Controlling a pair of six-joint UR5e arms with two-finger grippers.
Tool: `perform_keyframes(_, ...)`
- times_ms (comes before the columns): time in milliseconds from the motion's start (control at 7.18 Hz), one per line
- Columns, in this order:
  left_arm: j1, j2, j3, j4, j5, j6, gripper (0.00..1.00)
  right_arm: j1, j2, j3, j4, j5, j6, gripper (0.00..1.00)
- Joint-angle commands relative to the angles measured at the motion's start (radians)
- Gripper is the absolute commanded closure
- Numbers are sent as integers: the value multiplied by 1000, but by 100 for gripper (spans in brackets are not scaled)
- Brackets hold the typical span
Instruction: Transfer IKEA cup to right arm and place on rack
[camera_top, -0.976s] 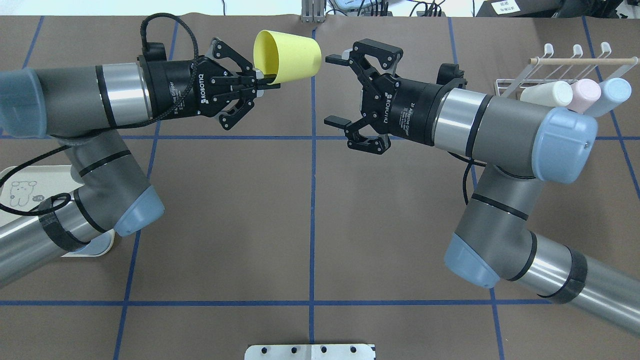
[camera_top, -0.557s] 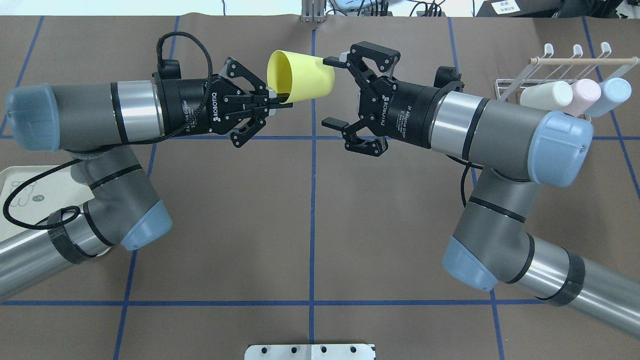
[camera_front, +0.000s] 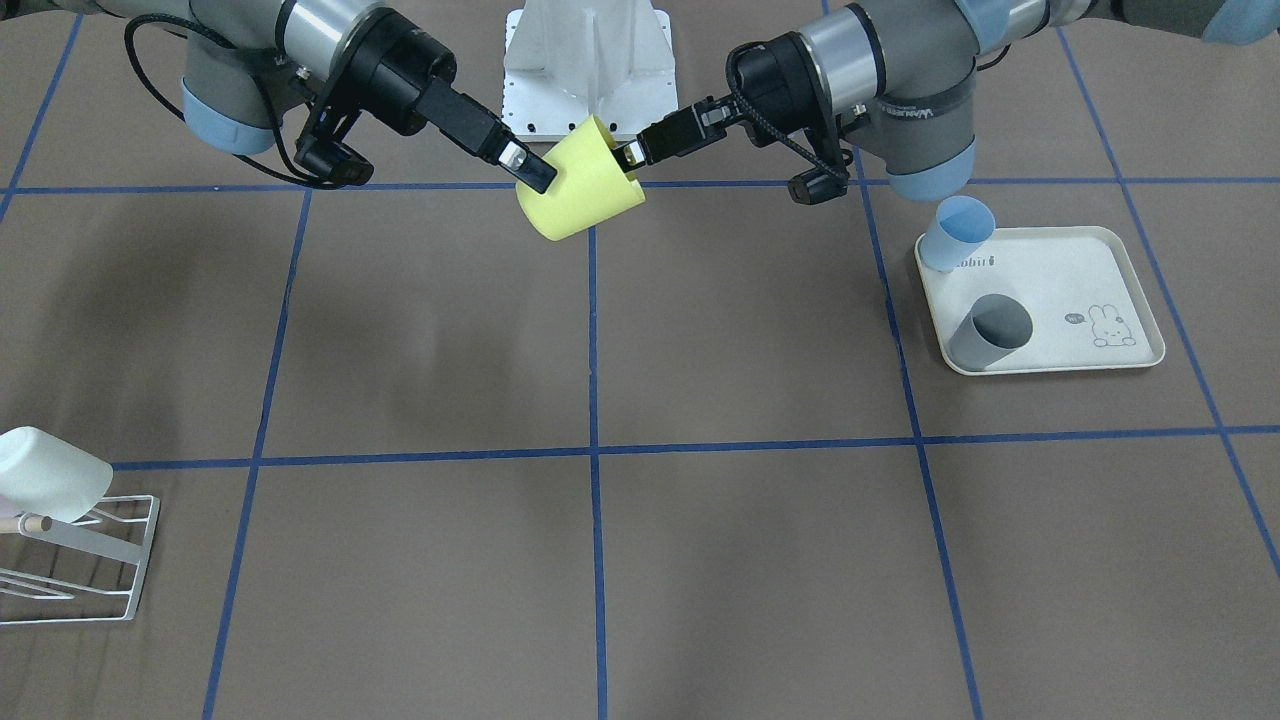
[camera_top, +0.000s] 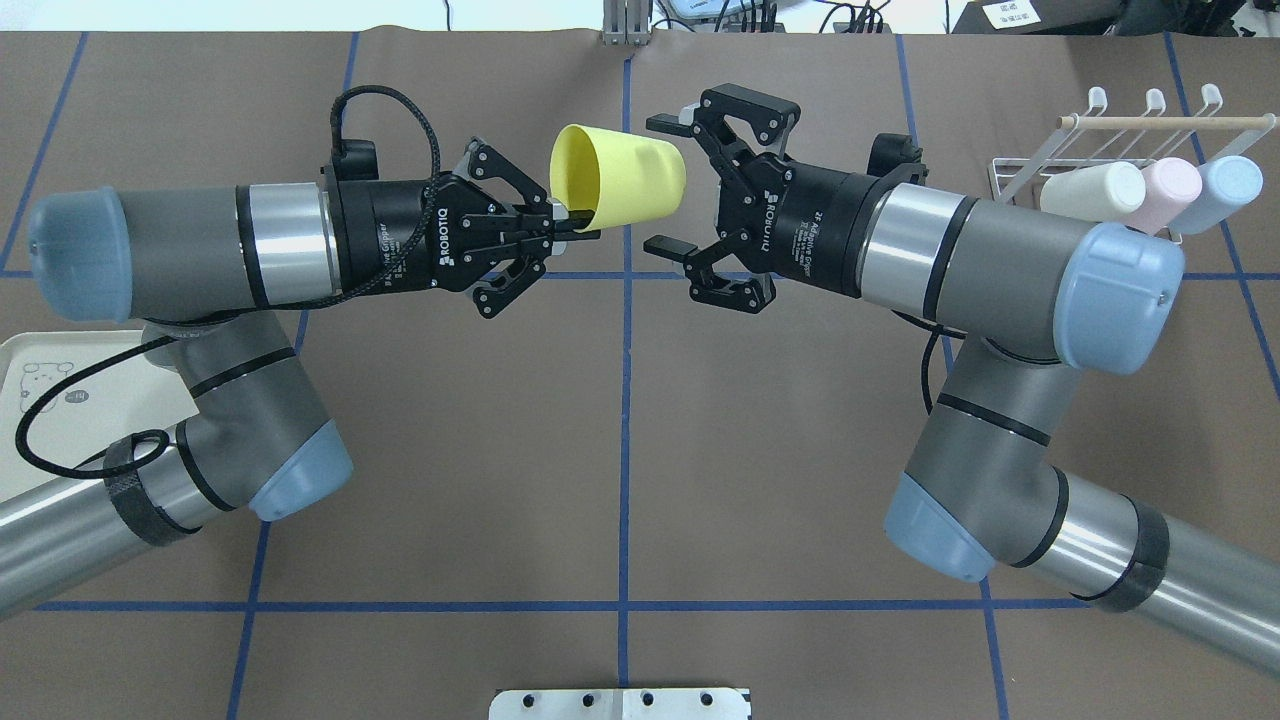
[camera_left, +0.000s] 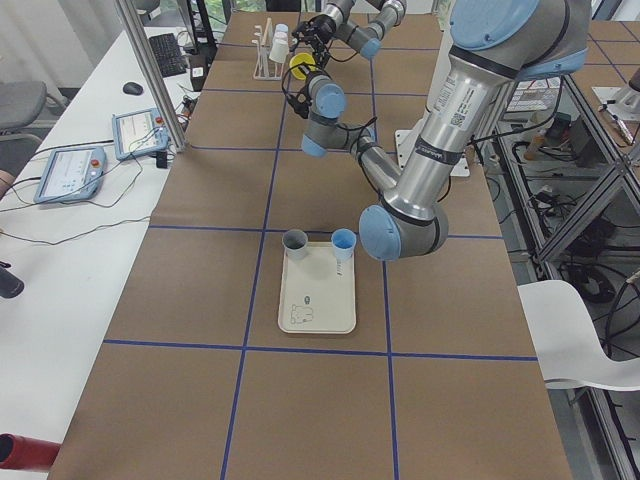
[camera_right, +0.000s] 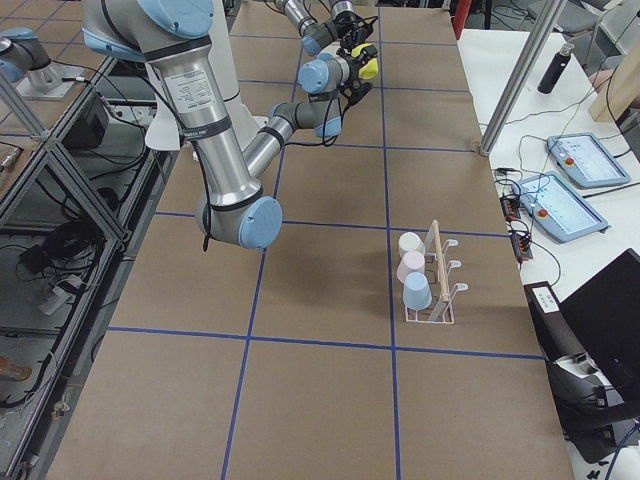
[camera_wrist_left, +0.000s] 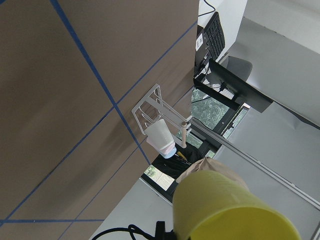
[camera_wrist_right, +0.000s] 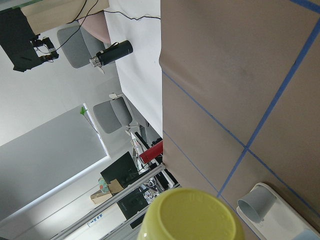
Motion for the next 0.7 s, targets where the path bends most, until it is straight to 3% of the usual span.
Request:
perform_keyframes(0, 2, 2, -14, 0, 0, -19, 100, 0, 0, -1, 0, -3, 11, 3)
perform_keyframes(279, 2, 0, -14, 0, 0, -18, 100, 0, 0, 1, 0, -5, 13, 11)
perform_keyframes(418, 2, 0, -15, 0, 0, -19, 100, 0, 0, 1, 2, -9, 11, 29)
perform_keyframes(557, 3, 0, -15, 0, 0, -19, 100, 0, 0, 2, 2, -18, 13, 57)
